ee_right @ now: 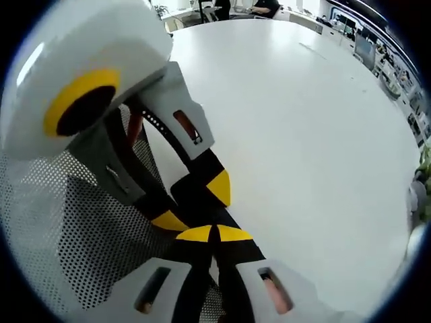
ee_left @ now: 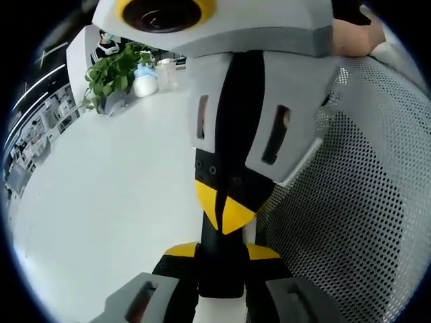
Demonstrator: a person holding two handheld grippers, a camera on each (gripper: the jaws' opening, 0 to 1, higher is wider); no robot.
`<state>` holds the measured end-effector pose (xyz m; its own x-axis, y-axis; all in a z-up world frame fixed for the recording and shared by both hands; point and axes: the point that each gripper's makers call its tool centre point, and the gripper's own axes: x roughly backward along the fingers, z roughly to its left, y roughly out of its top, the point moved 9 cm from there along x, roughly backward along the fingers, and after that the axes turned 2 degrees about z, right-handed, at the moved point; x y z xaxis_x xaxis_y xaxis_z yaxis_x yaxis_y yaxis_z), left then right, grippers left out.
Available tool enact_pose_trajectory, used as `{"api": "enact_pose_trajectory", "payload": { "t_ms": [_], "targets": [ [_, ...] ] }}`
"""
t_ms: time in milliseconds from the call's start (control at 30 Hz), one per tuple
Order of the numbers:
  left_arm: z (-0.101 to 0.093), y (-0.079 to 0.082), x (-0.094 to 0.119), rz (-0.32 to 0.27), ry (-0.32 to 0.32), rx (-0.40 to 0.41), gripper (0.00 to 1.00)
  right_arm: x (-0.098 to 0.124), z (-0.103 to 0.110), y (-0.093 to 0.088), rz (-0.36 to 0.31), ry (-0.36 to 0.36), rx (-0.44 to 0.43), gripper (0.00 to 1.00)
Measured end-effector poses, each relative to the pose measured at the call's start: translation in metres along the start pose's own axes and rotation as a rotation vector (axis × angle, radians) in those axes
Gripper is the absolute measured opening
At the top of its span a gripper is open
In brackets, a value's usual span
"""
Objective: Press the specified remote control buttons in sequence, fully releasing each button before pressing the next.
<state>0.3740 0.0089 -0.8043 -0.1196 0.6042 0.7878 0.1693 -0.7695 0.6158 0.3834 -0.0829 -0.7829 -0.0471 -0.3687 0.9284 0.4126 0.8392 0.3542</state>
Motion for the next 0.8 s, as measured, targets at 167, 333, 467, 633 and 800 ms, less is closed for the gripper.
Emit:
{"api": "enact_pose_trajectory", "payload": {
  "t_ms": [167, 333, 467, 633, 800],
  "targets": [
    [0.0001, -0.0004, -0.0002, -0.003, 0.0, 0.003, 0.25, -0.0015, 0.0006, 0.0007, -0.009, -0.003, 0.004, 0.0],
    [0.0001, -0.0008, -0.0001, -0.009, 0.002, 0.006, 0.25, -0.0017, -0.0016, -0.0009, -0.024, 0.007, -0.042, 0.0],
    [0.0007, -0.0008, -0.0003, -0.01, -0.001, 0.003, 0.25, -0.0026, 0.0047, 0.0031, 0.009, -0.056, 0.076, 0.0],
    [0.0008, -0.0009, -0.0005, -0.013, -0.001, 0.006, 0.24, -0.0026, 0.0027, 0.0012, -0.017, -0.029, -0.003, 0.0],
    [0.0004, -0.0009, -0.0005, -0.017, 0.002, 0.01, 0.24, -0.0012, -0.0015, 0.0009, -0.015, 0.004, -0.037, 0.0]
  ]
}}
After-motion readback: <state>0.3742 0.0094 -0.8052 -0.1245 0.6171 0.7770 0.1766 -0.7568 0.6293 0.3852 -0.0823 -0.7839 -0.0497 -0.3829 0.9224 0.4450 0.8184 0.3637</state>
